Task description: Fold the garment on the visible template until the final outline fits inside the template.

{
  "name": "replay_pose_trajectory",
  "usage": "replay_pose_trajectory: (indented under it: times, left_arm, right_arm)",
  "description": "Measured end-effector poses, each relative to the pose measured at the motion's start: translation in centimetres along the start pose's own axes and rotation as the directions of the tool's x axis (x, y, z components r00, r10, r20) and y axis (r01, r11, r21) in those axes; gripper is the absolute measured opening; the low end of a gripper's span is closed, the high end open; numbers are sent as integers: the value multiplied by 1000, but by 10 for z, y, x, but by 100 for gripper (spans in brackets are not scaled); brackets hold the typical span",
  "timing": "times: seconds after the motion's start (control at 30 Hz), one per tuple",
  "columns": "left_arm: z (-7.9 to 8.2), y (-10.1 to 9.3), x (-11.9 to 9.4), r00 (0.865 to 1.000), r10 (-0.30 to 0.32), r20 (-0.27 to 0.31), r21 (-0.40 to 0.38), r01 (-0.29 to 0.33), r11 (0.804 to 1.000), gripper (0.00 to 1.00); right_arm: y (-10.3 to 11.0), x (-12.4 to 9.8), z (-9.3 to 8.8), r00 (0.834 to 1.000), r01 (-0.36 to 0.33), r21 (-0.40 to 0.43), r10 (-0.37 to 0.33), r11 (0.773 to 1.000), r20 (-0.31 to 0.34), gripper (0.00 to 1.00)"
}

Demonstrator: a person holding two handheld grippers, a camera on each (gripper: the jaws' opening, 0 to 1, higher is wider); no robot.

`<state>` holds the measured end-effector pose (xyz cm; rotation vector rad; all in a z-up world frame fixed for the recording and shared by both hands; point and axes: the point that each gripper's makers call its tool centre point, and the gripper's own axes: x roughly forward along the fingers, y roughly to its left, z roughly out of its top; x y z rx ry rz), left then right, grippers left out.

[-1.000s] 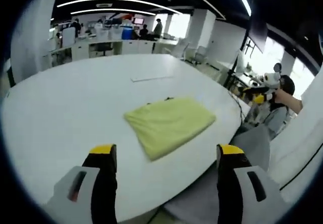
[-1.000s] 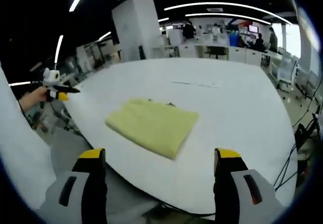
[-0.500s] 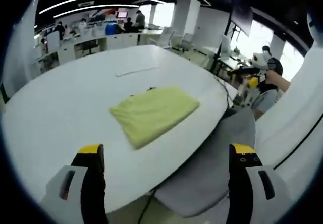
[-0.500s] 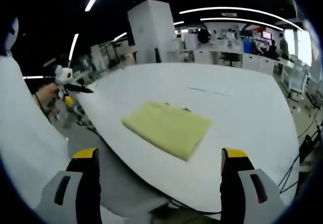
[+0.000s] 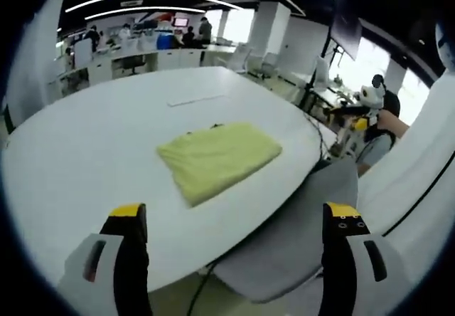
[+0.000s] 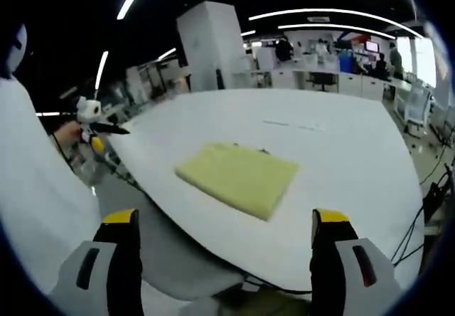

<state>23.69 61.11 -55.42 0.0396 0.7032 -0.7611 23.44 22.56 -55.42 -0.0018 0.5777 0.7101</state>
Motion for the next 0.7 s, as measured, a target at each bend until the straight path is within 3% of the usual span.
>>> replay_pose_trajectory:
  times: [0.23, 0.7]
  left_arm:
    - [-4, 0, -1, 1000, -7, 1, 3, 7, 1000, 100]
    - [-5, 3, -1, 999, -34, 1, 3, 34, 999, 100]
  right_arm:
    - [-2, -2, -7, 1000, 10, 11, -10, 1000, -17, 100]
    - [5, 0, -3, 999, 33, 20, -33, 999, -12, 100]
